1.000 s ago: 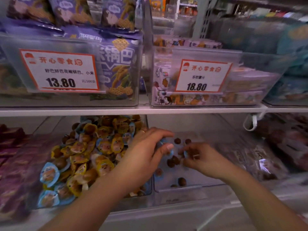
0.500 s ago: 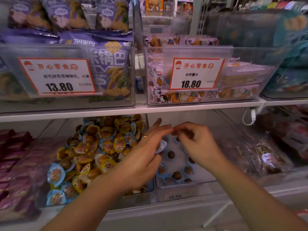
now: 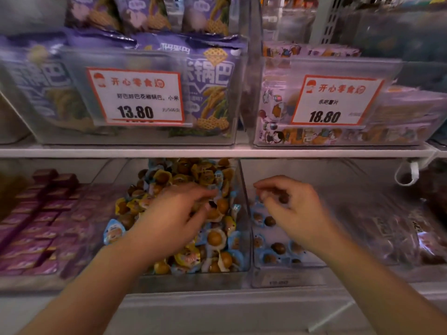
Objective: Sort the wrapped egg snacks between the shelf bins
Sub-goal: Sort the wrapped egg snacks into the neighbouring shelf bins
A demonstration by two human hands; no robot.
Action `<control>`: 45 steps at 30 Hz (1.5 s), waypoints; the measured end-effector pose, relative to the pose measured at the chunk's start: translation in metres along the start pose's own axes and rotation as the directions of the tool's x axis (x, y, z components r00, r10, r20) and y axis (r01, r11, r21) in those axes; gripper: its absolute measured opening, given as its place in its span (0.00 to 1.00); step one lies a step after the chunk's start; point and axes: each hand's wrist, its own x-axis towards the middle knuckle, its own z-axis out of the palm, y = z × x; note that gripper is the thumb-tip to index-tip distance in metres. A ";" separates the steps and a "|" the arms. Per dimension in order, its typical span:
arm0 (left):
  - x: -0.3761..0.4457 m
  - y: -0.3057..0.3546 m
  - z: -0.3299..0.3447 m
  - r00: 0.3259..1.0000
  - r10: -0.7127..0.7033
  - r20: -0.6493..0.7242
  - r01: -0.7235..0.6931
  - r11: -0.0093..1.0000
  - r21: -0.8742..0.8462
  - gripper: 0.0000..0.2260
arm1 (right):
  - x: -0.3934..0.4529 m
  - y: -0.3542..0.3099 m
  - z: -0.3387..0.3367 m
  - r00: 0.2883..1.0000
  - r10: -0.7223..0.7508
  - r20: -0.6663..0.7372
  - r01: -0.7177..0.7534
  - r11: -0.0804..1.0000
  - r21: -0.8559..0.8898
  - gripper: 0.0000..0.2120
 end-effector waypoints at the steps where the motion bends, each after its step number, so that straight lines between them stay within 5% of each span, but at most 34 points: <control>1: -0.009 -0.008 -0.006 1.000 -0.009 0.022 0.007 0.997 0.080 0.17 | 0.001 -0.007 0.006 0.995 -0.086 0.051 0.090 0.993 -0.080 0.11; 4: -0.032 -0.017 -0.013 0.984 -0.063 0.165 0.026 0.976 0.217 0.26 | 0.002 -0.026 0.033 0.905 -0.244 0.349 0.376 0.843 -0.385 0.17; 8: -0.040 -0.024 -0.014 0.990 -0.063 0.127 0.026 0.961 0.275 0.23 | 0.002 -0.045 0.065 0.825 -0.163 0.541 0.516 0.609 -0.603 0.19; 14: -0.040 -0.047 -0.027 0.989 -0.135 -0.060 0.147 0.941 0.304 0.17 | 0.005 -0.053 0.087 0.831 -0.042 0.554 0.469 0.588 -0.659 0.24; 18: -0.038 -0.043 -0.020 0.987 -0.062 -0.150 0.113 0.927 0.357 0.18 | 0.012 -0.042 0.099 0.849 0.041 0.527 0.382 0.642 -0.665 0.27; 23: -0.043 -0.038 -0.028 0.991 0.035 -0.129 0.007 0.951 0.308 0.08 | 0.020 -0.035 0.106 0.848 0.046 0.528 0.324 0.744 -0.585 0.31; 35: -0.086 -0.036 -0.053 0.995 -0.057 0.083 0.018 0.914 0.406 0.16 | 0.022 -0.038 0.105 0.886 0.008 0.463 0.226 0.865 -0.447 0.21; 41: -0.088 -0.038 -0.045 0.996 -0.049 0.075 0.008 0.882 0.471 0.18 | 0.032 -0.042 0.094 0.967 0.117 0.228 -0.096 0.990 -0.102 0.17; 45: -0.081 -0.037 -0.039 0.998 -0.051 -0.028 0.058 0.903 0.425 0.11 | 0.033 -0.049 0.089 0.980 0.119 0.160 -0.136 0.985 0.103 0.17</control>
